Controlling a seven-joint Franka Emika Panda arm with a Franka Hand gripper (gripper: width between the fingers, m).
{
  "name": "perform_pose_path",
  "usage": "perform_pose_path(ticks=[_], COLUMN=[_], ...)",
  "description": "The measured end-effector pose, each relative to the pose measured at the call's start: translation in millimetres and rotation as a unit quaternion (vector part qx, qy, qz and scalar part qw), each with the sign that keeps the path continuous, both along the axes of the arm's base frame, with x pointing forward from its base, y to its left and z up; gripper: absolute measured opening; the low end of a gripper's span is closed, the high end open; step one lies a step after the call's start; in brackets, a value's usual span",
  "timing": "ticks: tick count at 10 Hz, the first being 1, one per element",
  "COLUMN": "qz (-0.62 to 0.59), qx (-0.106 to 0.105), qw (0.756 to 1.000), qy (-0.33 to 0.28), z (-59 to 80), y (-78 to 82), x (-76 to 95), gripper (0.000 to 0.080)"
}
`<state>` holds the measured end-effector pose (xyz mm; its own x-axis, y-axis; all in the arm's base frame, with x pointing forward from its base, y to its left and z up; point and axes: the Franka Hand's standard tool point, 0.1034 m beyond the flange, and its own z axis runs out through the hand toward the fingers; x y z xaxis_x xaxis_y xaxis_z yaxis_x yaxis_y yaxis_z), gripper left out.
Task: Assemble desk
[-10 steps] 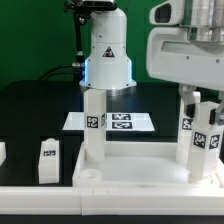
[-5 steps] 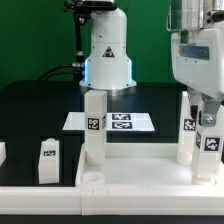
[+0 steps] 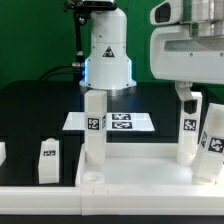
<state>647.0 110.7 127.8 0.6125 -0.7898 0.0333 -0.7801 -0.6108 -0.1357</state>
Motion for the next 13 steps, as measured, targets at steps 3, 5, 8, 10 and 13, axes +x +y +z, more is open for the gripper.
perform_pose_path(ticks=[3, 5, 8, 10, 13], qz=[0.215, 0.290, 0.261, 0.181, 0.016], qx=[-0.037, -0.049, -0.045, -0.036, -0.014], qw=[0.976, 0.956, 0.964, 0.983, 1.000], qy=[-0.006, -0.020, -0.017, -0.013, -0.002], z=[-2.5, -3.6, -4.4, -4.8, -3.0], y=[7.9, 6.9, 6.5, 3.9, -8.0], x=[-2.8, -5.9, -5.9, -5.9, -3.0], gripper=[0.0648, 0.0648, 0.0441, 0.0289, 0.0290])
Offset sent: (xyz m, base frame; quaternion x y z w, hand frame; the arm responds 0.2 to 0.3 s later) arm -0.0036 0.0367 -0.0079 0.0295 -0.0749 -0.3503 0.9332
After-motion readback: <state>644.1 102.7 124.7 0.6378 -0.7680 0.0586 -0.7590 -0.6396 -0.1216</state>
